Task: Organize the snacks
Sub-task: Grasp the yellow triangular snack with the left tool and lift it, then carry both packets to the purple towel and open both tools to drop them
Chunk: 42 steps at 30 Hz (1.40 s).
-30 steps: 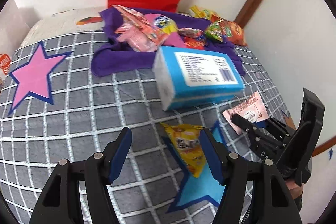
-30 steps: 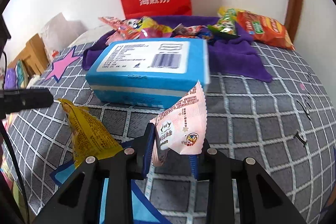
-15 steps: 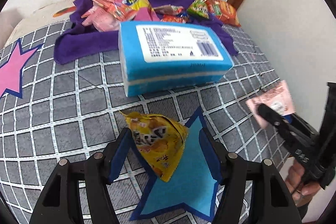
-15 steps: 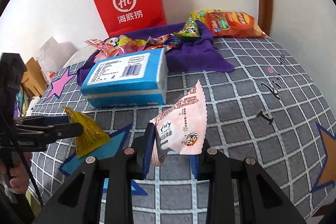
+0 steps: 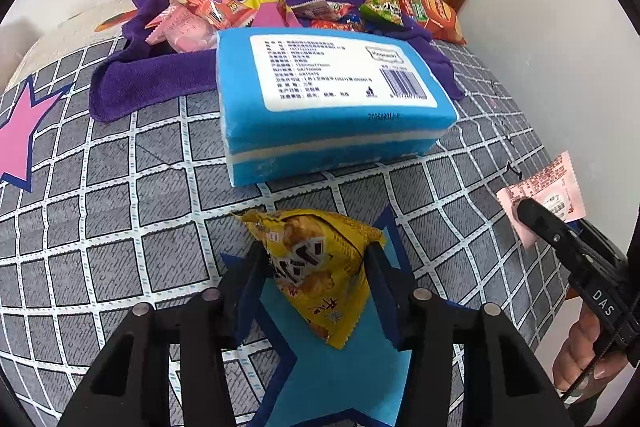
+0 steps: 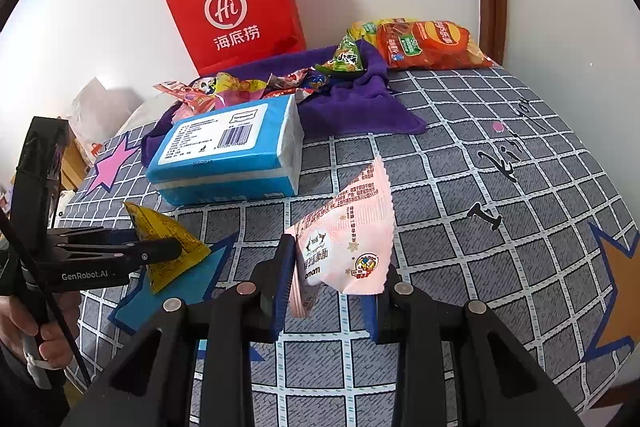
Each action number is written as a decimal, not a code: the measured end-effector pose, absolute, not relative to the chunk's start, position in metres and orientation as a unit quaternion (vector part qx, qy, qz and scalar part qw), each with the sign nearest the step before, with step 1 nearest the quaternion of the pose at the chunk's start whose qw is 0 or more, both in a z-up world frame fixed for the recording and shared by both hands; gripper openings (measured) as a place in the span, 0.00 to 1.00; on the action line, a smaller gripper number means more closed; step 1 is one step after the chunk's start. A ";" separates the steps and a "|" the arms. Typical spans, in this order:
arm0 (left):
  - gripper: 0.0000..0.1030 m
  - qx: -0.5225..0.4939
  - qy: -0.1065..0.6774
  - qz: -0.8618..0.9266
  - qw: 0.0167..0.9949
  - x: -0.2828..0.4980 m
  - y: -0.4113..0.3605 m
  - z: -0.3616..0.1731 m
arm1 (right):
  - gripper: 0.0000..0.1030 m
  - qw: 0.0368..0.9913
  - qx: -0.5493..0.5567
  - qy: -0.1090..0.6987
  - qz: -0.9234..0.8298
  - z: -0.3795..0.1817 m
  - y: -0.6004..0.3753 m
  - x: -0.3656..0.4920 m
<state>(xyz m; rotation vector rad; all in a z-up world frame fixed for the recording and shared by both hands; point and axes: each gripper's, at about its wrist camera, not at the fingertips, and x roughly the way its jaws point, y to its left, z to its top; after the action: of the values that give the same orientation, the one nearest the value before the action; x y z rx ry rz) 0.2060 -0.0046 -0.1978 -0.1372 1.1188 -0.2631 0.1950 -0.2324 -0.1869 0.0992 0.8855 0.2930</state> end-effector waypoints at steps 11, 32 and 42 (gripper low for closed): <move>0.45 -0.074 0.506 -0.127 0.850 0.196 0.018 -0.170 | 0.29 0.896 0.038 0.417 0.145 -0.168 -0.223 0.197; 0.45 -0.059 0.437 -0.117 0.890 0.304 0.033 -0.073 | 0.29 0.909 0.010 0.392 0.141 -0.104 -0.195 0.330; 0.45 -0.052 0.441 -0.128 0.887 0.362 0.008 -0.083 | 0.29 0.890 0.016 0.429 0.154 -0.139 -0.192 0.385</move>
<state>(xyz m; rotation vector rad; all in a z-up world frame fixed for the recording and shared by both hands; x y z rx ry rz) 0.3616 0.0078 -0.0827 -0.1086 0.9162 -0.2664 0.3853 -0.1922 -0.1390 0.0341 0.8904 0.3193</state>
